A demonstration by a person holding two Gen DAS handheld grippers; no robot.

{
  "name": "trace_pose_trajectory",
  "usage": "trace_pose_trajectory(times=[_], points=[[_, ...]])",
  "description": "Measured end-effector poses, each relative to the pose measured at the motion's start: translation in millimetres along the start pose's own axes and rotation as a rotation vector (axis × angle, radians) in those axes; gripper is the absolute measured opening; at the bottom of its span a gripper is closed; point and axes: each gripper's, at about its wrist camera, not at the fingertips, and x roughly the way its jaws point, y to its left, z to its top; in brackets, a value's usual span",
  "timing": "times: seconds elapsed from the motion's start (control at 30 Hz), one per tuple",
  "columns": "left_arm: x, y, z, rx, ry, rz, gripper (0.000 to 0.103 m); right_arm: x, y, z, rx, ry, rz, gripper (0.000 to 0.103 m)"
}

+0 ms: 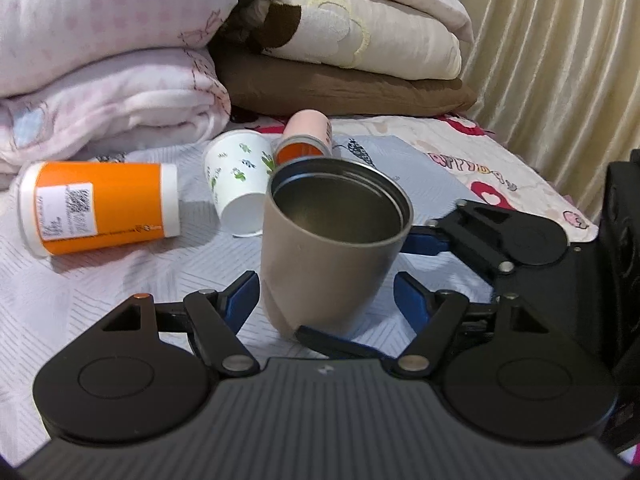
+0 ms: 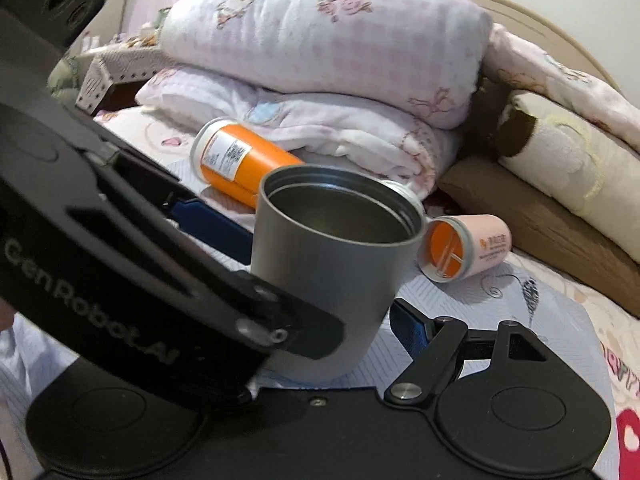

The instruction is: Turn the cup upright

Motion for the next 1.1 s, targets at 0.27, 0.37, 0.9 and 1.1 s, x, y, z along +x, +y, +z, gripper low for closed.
trace_pose_trajectory(times=[0.27,0.37,0.9,1.1], points=[[-11,-5,6,-0.067,0.072,-0.010,0.073,-7,-24,-14,0.211,0.073,0.049,0.085],[-21,-7,10,-0.076,0.076,0.003,0.074,-20,-35,-18,0.293,0.071,0.059,0.085],[-98,-45,42,-0.061,0.143,0.250,0.077,-113,-56,14,0.416,0.111,-0.055,0.085],[-135,-67,59,-0.015,0.130,0.285,0.085,-157,-58,41,0.423,0.066,-0.021,0.085]])
